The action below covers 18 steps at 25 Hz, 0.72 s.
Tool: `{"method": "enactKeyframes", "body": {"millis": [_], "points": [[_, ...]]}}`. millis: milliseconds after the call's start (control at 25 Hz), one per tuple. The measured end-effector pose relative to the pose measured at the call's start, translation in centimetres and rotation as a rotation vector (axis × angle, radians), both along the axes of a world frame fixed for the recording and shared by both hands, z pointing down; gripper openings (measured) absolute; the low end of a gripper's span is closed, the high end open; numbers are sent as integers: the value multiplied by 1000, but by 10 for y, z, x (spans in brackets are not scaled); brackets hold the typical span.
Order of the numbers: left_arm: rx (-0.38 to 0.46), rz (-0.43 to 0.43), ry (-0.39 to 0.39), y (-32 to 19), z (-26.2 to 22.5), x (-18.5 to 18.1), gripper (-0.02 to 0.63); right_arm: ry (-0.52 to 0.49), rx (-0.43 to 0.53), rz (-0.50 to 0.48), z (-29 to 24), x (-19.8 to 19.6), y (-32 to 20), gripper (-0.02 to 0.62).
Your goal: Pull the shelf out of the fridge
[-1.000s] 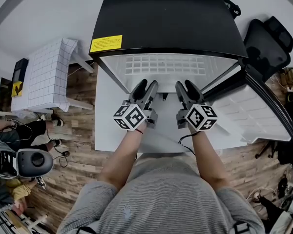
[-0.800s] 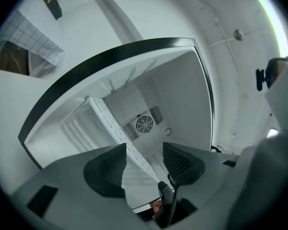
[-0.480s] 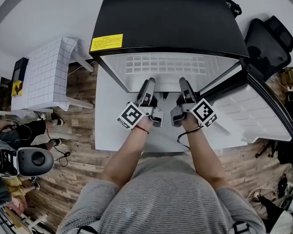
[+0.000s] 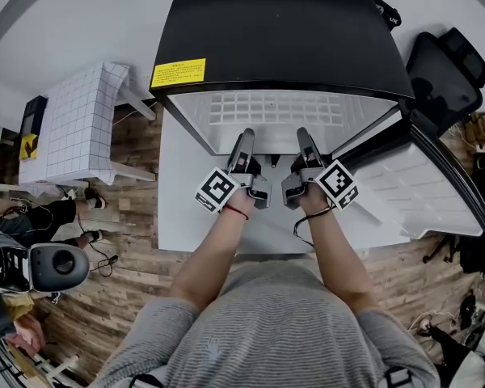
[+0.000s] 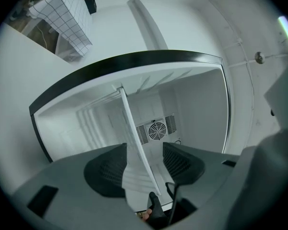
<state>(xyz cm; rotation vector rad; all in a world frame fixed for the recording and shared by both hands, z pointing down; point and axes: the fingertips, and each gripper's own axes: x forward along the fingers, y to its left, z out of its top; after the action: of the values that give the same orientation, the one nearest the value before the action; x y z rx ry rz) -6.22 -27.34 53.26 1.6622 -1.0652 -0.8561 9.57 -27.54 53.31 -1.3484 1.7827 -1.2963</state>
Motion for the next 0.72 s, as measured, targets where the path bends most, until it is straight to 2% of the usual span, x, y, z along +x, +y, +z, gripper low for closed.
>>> {"method": "enactKeyframes", "body": {"millis": [360,720], "points": [[-19,-38,-11,-13,9,-15,239,2,-41,73,13,17,-13,198],[-34,-39,-51,-24,16,-17,223,5,-53,89,17,22,-22,196]]}}
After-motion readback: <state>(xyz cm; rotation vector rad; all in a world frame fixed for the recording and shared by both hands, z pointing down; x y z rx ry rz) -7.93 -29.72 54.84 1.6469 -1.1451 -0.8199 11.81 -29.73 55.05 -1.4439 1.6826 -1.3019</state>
